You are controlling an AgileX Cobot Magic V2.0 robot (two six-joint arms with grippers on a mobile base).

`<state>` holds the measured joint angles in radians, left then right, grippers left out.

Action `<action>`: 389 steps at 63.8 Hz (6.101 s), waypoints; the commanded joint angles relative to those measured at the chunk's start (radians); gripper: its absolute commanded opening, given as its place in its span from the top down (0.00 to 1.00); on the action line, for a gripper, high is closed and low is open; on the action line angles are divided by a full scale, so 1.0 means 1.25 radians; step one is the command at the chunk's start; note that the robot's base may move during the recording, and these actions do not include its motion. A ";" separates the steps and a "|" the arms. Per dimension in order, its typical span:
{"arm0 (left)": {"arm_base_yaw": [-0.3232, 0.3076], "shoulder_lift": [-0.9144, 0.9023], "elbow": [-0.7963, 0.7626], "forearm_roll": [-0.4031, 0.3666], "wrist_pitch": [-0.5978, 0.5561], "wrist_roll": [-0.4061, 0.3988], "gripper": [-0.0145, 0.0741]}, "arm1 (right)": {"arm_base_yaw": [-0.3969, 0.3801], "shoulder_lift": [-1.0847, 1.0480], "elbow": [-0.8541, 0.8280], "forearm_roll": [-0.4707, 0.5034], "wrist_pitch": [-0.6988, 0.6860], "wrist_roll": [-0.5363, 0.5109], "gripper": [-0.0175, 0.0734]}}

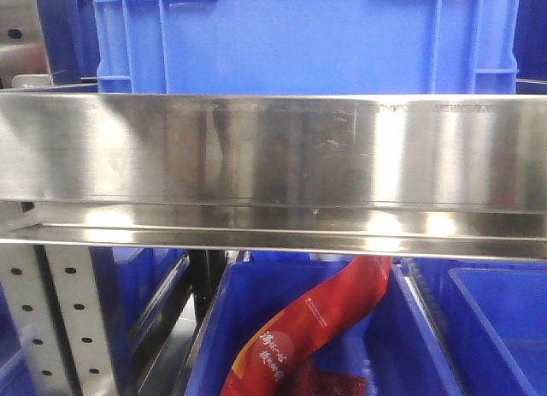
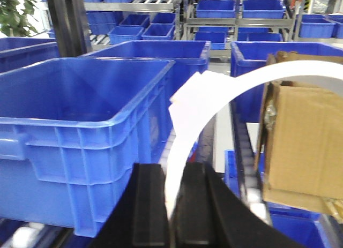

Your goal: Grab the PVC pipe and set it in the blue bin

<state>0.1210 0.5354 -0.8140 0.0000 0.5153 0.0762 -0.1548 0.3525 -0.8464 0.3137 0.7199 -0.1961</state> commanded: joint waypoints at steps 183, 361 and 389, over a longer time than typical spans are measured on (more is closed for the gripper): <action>-0.491 0.704 -0.447 -0.053 -0.412 0.261 0.96 | 0.256 0.639 -0.292 0.464 -0.309 -0.500 0.99; -0.491 0.759 -0.541 -0.067 -0.350 0.261 0.96 | 0.311 0.692 -0.364 0.443 -0.345 -0.527 0.98; -0.493 0.640 -0.541 -0.096 -0.238 0.259 0.96 | 0.311 0.484 -0.229 0.443 -0.383 -0.527 0.99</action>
<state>-0.4906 1.3640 -1.4827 -0.1091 0.1962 0.4033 0.2329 1.0133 -1.1771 0.8749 0.2830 -0.8463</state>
